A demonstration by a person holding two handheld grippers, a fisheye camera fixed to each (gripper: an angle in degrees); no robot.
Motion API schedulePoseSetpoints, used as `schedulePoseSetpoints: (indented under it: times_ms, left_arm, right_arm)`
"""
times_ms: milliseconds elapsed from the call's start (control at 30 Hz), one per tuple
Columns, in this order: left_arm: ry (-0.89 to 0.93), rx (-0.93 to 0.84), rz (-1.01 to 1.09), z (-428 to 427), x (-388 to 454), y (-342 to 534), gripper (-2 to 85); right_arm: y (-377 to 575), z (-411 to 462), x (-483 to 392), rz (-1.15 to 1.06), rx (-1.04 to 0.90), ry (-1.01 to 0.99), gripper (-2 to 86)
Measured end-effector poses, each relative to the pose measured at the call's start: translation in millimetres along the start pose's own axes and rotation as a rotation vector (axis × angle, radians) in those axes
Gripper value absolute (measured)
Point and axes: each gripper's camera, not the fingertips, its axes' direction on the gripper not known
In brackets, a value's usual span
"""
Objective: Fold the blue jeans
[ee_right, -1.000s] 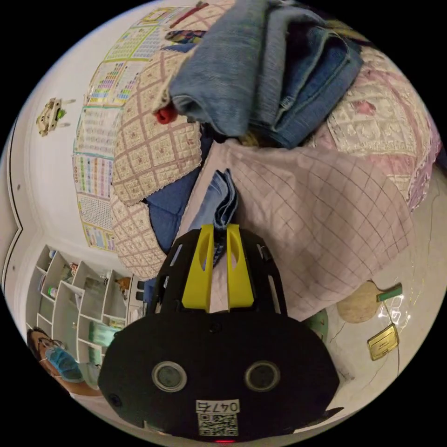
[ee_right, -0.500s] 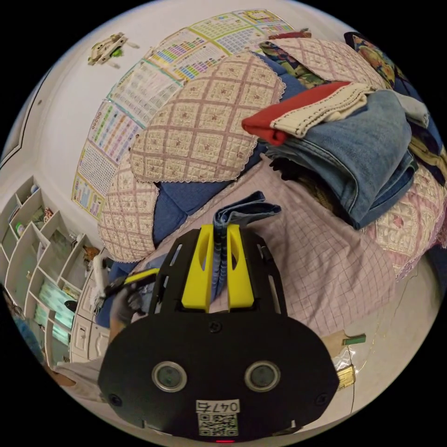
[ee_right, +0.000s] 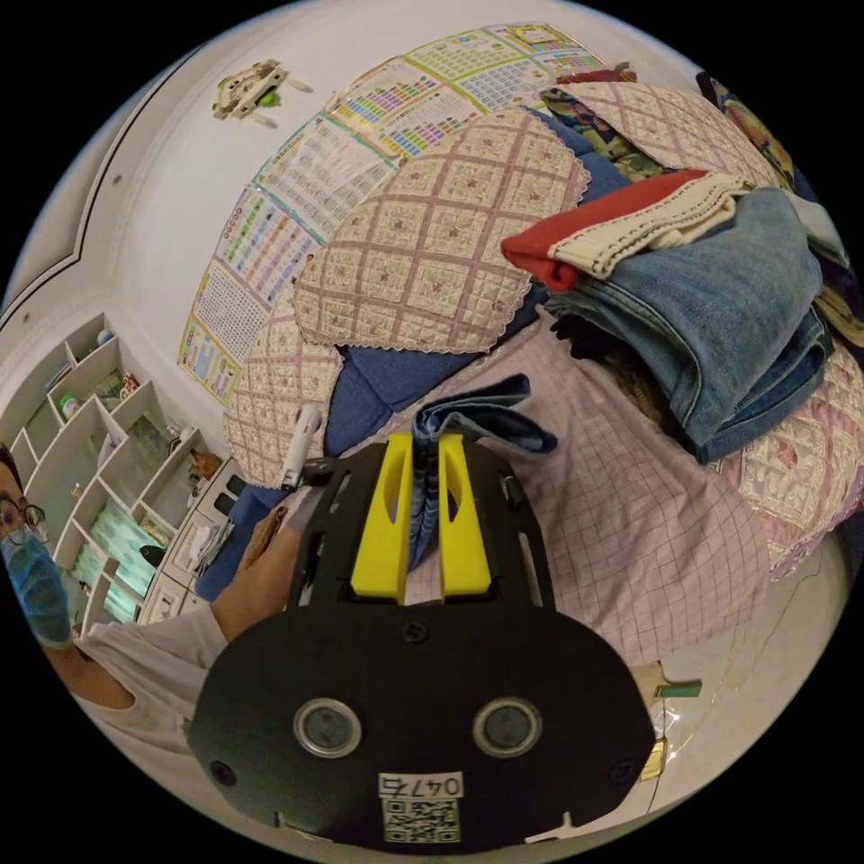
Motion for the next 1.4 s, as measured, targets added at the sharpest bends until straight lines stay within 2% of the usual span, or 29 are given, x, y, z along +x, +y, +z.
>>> schedulePoseSetpoints:
  times_ms: [167,267,367,433,500,600,767,833,933,1000,1100,1167,1233,1400]
  left_arm:
    - [0.125,0.049,0.144,-58.0,52.4,99.5,-1.0]
    - [0.093,-0.003,0.174,-37.1,78.7,133.4,-1.0]
    - [0.146,-0.035,0.144,-9.9,74.8,150.3,-1.0]
    - [0.182,0.004,0.097,-26.4,55.4,165.7,-1.0]
    - [0.209,0.129,-0.016,-68.8,9.3,206.4,-1.0]
    - [0.16,0.216,-0.181,-110.8,-63.1,275.4,-1.0]
    - [0.133,0.27,-0.407,-149.1,-161.6,397.5,-1.0]
    - [0.099,0.276,-0.467,-157.3,-186.1,436.3,-1.0]
    - [0.078,0.274,-0.522,-161.3,-217.2,483.4,-1.0]
    - [0.084,0.272,-0.54,-160.1,-234.4,507.0,-1.0]
    - [0.14,0.273,-0.503,-157.1,-241.3,515.1,-1.0]
    - [0.172,0.265,-0.443,-154.6,-234.5,508.3,-1.0]
    - [0.186,0.26,-0.368,-152.9,-220.1,497.3,-1.0]
    - [0.171,0.25,-0.189,-140.5,-179.4,464.1,-1.0]
  right_arm:
    - [-25.3,12.6,-51.2,-0.032,0.011,0.017,0.9]
    - [-39.0,24.3,-87.0,-0.038,0.026,0.012,0.9]
    - [-55.3,45.5,-137.3,-0.077,0.006,-0.034,0.8]
    - [-63.5,61.4,-178.2,-0.133,0.008,-0.037,0.8]
    - [-70.5,84.1,-226.6,-0.229,-0.019,-0.034,0.8]
    - [-73.3,146.0,-314.6,-0.452,-0.142,0.002,0.9]
    - [-30.2,300.5,-443.7,-0.845,-0.522,0.067,2.1]
    - [-11.5,344.2,-465.2,-0.903,-0.63,0.08,4.7]
    - [-5.3,376.7,-482.9,-0.901,-0.743,0.041,12.5]
    - [-19.2,365.7,-487.8,-0.887,-0.703,-0.026,12.0]
    - [-65.4,329.7,-468.6,-0.749,-0.517,-0.028,5.4]
    - [-100.7,319.1,-441.1,-0.602,-0.419,0.072,1.3]
    - [-116.1,338.6,-430.2,-0.567,-0.49,0.142,0.3]
    - [-112.0,442.6,-446.2,-0.728,-0.788,0.254,-0.8]
